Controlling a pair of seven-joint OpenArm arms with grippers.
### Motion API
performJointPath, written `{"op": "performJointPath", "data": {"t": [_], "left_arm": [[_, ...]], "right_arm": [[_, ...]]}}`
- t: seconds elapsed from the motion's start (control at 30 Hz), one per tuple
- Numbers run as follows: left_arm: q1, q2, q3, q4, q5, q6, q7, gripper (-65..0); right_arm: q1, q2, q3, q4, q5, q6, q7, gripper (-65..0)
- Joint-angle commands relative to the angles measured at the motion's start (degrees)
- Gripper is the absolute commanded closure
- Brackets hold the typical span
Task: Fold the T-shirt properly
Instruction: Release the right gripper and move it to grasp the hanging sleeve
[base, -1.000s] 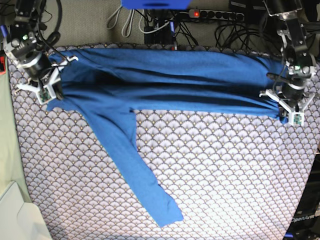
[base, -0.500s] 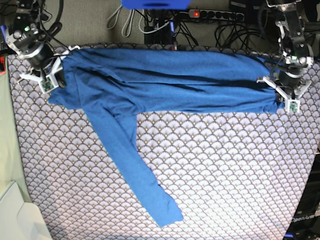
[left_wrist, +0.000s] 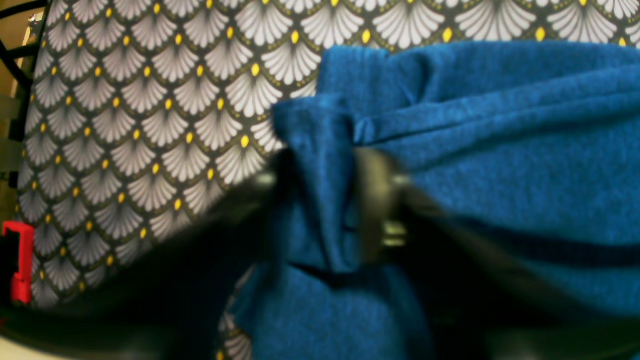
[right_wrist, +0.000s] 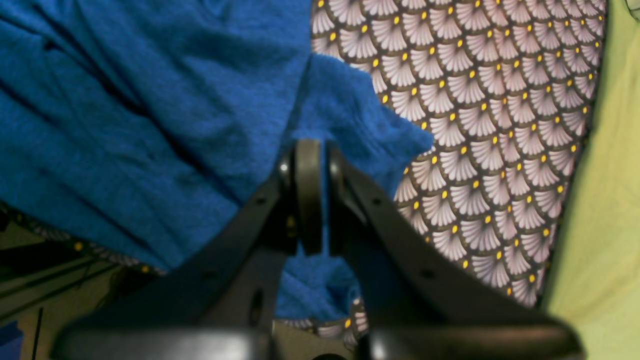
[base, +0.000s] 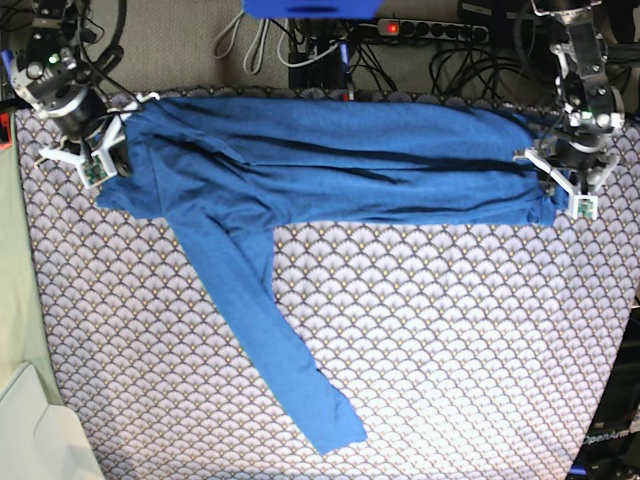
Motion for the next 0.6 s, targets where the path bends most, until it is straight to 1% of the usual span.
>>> {"op": "performJointPath", "data": {"t": [0.0, 0.03, 0.07, 0.13, 0.17, 0.23, 0.4, 0.47, 0.57], "left_arm": [[-0.42, -0.79, -0.30, 0.87, -0.11, 0.33, -1.17, -37.2], [-0.42, -0.79, -0.30, 0.96, -0.11, 0.33, -1.17, -42.2], [-0.42, -0.79, -0.30, 1.13, -0.11, 0.33, -1.17, -45.6], [-0.42, -0.79, -0.30, 1.48, -0.11, 0.33, -1.17, -50.4], [-0.42, -0.79, -0.30, 1.57, -0.11, 0.33, -1.17, -51.7], [-0.42, -0.79, -0.74, 1.57, -0.11, 0.33, -1.17, -51.9], [-1.21, -1.06, -0.74, 1.66, 0.24, 0.77, -1.17, -51.9], [-1.30, -0.97, -0.74, 1.66, 0.33, 0.77, -1.17, -51.9], [-1.30, -0.88, -0.74, 1.66, 0.33, 0.86, -1.17, -51.9]], "right_arm": [[0.26, 0.60, 0.31, 1.35, 0.77, -0.25, 1.28, 0.0], [0.35, 0.60, 0.31, 1.35, 0.77, -0.25, 1.28, 0.0], [0.79, 0.68, 0.31, 1.35, 0.77, -0.25, 1.28, 0.0], [2.64, 0.60, 0.22, 1.44, 0.51, -0.25, 1.10, 0.0], [3.60, 0.60, 0.22, 1.44, 0.42, -0.25, 0.40, 0.0], [6.86, 0.51, 0.22, 1.44, 0.42, -0.25, -2.85, 0.0], [19.16, 0.51, -0.48, 1.00, 0.16, -0.25, -17.10, 0.0], [24.00, 0.60, -1.36, 0.82, 0.07, -0.25, -21.84, 0.0], [29.71, 0.51, -4.62, -2.43, -2.04, -0.25, -24.48, 0.0]]}}
